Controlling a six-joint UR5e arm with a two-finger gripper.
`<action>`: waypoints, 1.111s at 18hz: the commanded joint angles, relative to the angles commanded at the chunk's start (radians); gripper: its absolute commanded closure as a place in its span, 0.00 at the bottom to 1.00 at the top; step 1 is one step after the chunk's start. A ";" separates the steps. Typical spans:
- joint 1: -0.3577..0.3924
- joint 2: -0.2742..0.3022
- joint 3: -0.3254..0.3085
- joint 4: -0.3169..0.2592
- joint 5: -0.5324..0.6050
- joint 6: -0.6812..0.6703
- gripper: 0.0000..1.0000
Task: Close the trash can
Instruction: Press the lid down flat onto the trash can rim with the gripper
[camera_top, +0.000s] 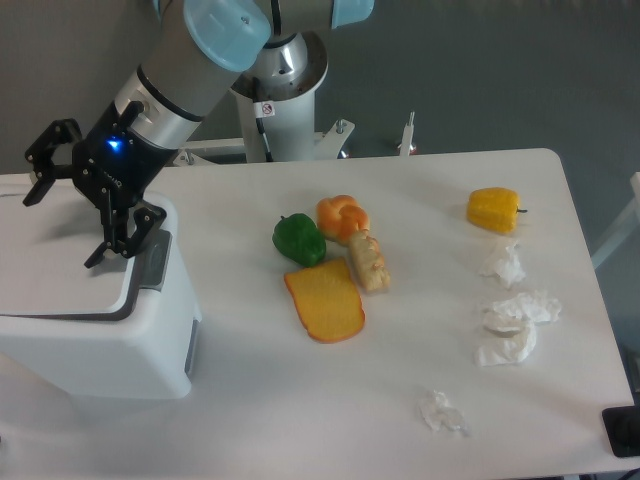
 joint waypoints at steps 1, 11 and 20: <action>0.000 0.000 0.000 0.000 0.000 0.000 0.00; 0.000 0.005 -0.011 0.000 0.005 0.000 0.00; 0.002 0.011 -0.017 -0.002 0.041 0.005 0.00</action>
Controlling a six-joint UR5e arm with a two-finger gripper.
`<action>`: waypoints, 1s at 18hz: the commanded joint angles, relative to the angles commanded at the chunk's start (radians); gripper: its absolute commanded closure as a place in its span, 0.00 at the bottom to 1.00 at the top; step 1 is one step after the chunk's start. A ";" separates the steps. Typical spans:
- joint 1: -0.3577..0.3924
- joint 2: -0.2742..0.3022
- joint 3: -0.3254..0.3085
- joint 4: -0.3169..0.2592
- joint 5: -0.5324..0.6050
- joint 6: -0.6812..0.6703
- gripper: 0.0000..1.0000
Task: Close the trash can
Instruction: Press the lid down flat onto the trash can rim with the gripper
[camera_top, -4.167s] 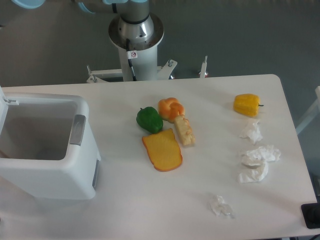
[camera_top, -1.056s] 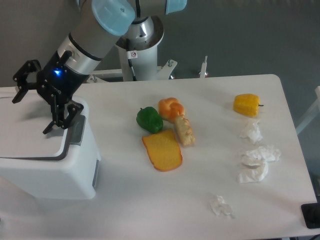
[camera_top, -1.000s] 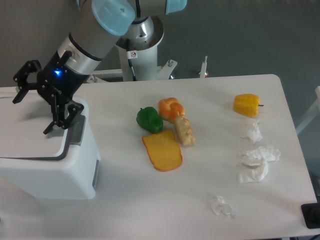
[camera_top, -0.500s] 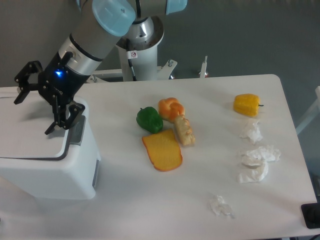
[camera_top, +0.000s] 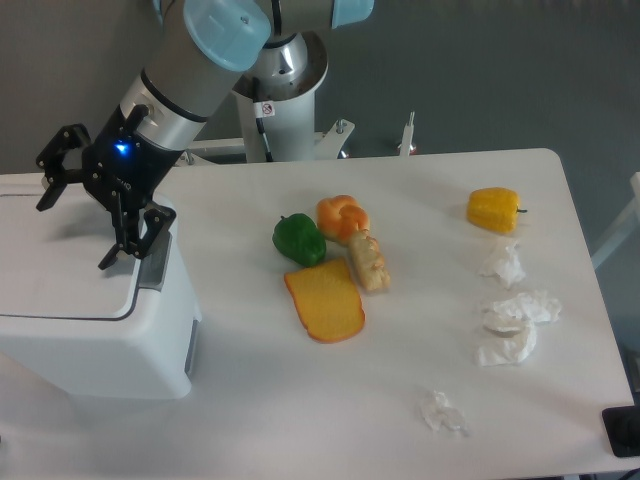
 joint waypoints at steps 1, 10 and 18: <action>-0.002 0.003 -0.006 0.000 0.000 0.000 0.00; -0.002 0.005 -0.012 0.000 0.003 0.011 0.00; -0.002 0.011 -0.026 0.000 0.005 0.018 0.00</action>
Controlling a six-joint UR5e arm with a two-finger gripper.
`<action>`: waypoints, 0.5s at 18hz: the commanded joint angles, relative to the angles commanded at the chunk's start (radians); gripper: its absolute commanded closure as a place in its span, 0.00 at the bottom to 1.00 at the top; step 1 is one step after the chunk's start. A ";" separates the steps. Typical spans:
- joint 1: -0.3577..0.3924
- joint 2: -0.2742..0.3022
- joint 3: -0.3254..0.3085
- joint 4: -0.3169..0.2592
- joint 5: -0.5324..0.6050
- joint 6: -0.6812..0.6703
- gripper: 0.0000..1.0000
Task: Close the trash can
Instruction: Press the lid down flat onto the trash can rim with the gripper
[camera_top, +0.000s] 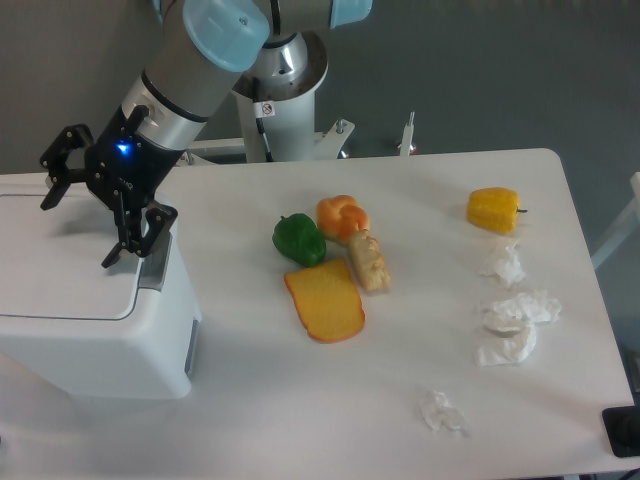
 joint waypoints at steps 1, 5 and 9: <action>0.000 0.002 -0.002 0.000 0.000 0.000 0.00; 0.000 0.002 -0.003 0.000 0.009 0.000 0.00; 0.000 0.002 -0.005 0.000 0.011 0.000 0.00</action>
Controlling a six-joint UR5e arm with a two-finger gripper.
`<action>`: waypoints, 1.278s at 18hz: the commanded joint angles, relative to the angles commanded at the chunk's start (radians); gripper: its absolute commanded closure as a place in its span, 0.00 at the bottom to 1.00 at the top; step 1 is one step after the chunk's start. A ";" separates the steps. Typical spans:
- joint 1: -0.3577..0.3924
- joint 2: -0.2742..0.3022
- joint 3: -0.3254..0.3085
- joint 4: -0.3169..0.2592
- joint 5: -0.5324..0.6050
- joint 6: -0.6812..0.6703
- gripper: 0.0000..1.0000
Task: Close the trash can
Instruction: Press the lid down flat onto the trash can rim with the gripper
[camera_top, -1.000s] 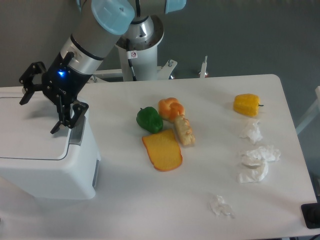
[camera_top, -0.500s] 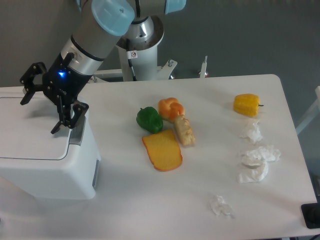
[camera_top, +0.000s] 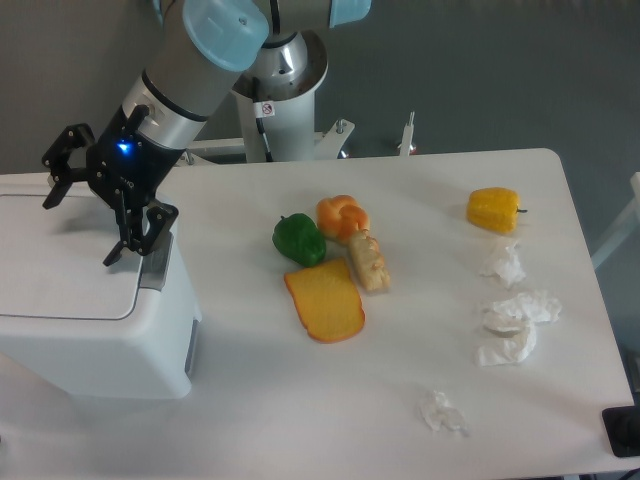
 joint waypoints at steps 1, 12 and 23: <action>0.000 0.000 0.002 0.000 0.000 0.000 0.00; 0.002 0.015 -0.014 -0.003 -0.002 0.000 0.00; 0.009 0.035 -0.032 -0.003 -0.003 0.002 0.00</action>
